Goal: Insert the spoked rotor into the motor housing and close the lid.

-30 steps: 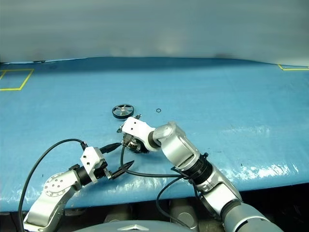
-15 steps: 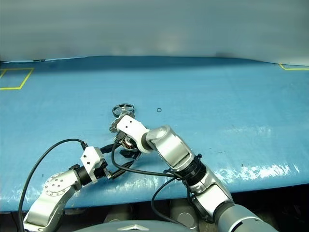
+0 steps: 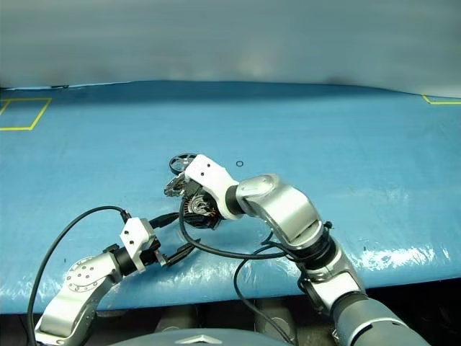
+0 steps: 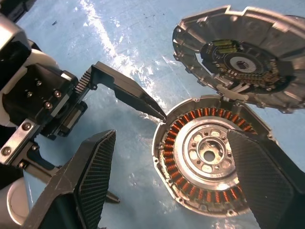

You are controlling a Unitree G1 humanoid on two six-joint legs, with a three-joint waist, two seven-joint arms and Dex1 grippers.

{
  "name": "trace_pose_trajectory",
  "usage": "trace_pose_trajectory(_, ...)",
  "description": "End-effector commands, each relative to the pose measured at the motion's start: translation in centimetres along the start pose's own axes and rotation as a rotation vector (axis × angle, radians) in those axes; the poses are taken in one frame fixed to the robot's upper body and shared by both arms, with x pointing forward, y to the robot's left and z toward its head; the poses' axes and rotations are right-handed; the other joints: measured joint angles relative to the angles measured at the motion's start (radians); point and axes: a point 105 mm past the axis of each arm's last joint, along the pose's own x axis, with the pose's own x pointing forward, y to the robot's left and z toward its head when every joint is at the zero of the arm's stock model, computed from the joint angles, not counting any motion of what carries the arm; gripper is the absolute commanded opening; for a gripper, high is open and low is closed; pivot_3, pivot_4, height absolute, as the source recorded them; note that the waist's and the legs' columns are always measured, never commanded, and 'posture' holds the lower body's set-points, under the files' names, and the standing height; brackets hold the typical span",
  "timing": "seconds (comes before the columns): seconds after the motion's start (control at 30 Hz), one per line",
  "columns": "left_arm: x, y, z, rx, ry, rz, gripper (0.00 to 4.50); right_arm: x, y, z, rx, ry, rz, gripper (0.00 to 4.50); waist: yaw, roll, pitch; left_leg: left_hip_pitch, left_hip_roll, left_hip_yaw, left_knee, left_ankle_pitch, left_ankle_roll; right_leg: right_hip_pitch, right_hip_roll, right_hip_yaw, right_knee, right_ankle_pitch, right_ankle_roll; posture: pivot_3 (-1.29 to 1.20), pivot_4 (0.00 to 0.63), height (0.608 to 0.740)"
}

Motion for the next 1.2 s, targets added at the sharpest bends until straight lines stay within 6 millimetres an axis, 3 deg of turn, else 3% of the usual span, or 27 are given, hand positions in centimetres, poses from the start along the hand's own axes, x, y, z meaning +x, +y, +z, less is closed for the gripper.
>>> trace_pose_trajectory(0.03,0.0,-0.2,1.0,0.015,-0.030,-0.005,4.50,-1.9,-0.3,-0.1,-0.030,-0.043,-0.011,3.57,0.002,0.000,0.000,0.000,0.000,0.000,0.000,0.000,0.000,0.000,0.000,0.000,0.000,0.000,0.000,0.00,0.150,0.740)
trace_pose_trajectory(0.2,0.0,-0.2,1.0,0.013,-0.031,-0.008,4.50,-3.6,-5.0,-2.5,0.021,-0.014,-0.290,2.11,0.003,0.000,0.000,0.000,0.000,0.000,0.000,0.000,0.000,0.000,0.000,0.000,0.000,-0.002,0.004,0.00,0.150,0.740)
trace_pose_trajectory(0.33,0.0,-0.3,1.0,0.010,-0.029,-0.013,4.50,-3.9,-9.4,-3.3,0.033,-0.076,-0.556,0.80,0.003,0.000,0.000,0.000,0.000,0.001,0.001,0.000,0.000,0.000,0.000,0.001,0.000,-0.002,0.005,0.00,0.150,0.740)
trace_pose_trajectory(0.4,0.1,-0.3,1.0,0.009,-0.028,-0.016,4.50,-3.5,-10.8,-3.4,0.005,-0.101,-0.630,0.80,0.003,0.000,0.000,0.000,0.000,0.001,0.002,0.000,0.000,0.000,0.000,0.001,0.000,-0.002,0.005,0.00,0.150,0.740)
trace_pose_trajectory(0.5,0.1,-0.3,1.1,0.009,-0.029,-0.017,4.50,-2.5,-12.9,-3.6,0.012,-0.141,-0.736,1.41,0.003,0.000,0.000,0.000,0.000,0.001,0.002,0.000,0.000,0.000,0.000,0.001,0.000,-0.001,0.005,0.00,0.150,0.740)
trace_pose_trajectory(0.8,0.0,-0.2,0.9,0.008,-0.027,-0.008,4.50,0.0,-15.0,-2.4,0.154,-0.317,-0.811,4.39,0.003,0.000,0.000,-0.001,0.000,0.001,0.002,0.000,0.000,0.000,0.000,0.002,0.000,0.002,0.001,0.00,0.150,0.740)
trace_pose_trajectory(1.2,0.0,-0.2,1.1,0.034,-0.082,0.035,4.50,2.8,-15.3,-4.8,0.295,-0.328,-0.770,4.39,0.001,0.001,0.000,-0.001,0.000,0.001,0.002,0.000,0.000,0.000,0.000,0.002,0.001,0.002,0.001,0.00,0.150,0.740)
